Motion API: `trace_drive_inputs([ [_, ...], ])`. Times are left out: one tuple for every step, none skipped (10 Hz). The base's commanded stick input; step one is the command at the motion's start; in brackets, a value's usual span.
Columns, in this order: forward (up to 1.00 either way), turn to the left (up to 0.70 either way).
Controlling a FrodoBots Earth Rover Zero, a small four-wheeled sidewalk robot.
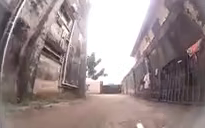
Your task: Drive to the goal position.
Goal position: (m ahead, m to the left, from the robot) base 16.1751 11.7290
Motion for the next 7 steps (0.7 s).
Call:
trace_drive_inputs([
  [0.84,0.04],
  [0.84,0.03],
  [0.84,0.03],
  [0.84,0.03],
  [0.84,0.03],
  [0.85,0.03],
  [0.84,0.03],
])
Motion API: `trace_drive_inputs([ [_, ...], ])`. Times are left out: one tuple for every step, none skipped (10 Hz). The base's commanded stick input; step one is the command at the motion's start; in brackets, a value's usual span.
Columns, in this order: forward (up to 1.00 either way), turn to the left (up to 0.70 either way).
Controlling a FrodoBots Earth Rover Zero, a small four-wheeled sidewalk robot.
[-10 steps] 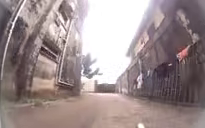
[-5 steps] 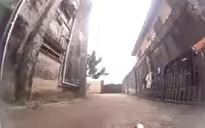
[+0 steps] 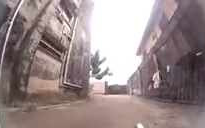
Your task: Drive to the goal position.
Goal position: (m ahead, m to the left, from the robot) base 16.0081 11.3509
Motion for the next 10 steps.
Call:
trace_drive_inputs([
  [0.84,0.03],
  [0.84,0.03],
  [0.84,0.03],
  [0.84,0.02],
  [0.84,0.03],
  [0.84,0.03],
  [0.84,0.02],
  [0.84,0.03],
  [0.84,0.03],
  [0.85,0.03],
])
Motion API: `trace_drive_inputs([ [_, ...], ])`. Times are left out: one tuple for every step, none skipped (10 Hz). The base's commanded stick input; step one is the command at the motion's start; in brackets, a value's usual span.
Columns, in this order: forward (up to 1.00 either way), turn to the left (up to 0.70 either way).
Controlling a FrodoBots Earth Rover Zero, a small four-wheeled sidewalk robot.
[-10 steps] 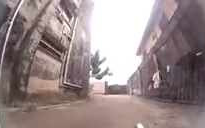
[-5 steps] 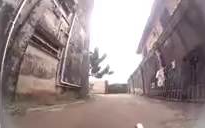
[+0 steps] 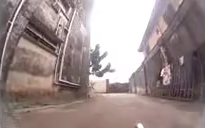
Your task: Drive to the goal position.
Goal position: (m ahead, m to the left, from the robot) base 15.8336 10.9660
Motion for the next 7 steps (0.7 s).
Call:
trace_drive_inputs([
  [0.85,0.03],
  [0.84,0.03],
  [0.84,0.03],
  [0.84,0.03],
  [0.84,0.03],
  [0.84,0.03],
  [0.84,0.03],
])
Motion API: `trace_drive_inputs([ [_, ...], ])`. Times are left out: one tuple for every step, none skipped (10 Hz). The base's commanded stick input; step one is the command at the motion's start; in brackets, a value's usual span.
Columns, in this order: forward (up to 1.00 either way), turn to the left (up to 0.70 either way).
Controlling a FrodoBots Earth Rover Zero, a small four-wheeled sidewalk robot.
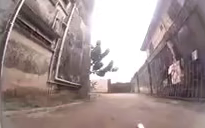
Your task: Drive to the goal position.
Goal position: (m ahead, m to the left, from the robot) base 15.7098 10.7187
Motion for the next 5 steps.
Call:
trace_drive_inputs([
  [0.84,0.03],
  [0.84,0.03],
  [0.84,0.03],
  [0.84,0.03],
  [0.84,-0.05],
])
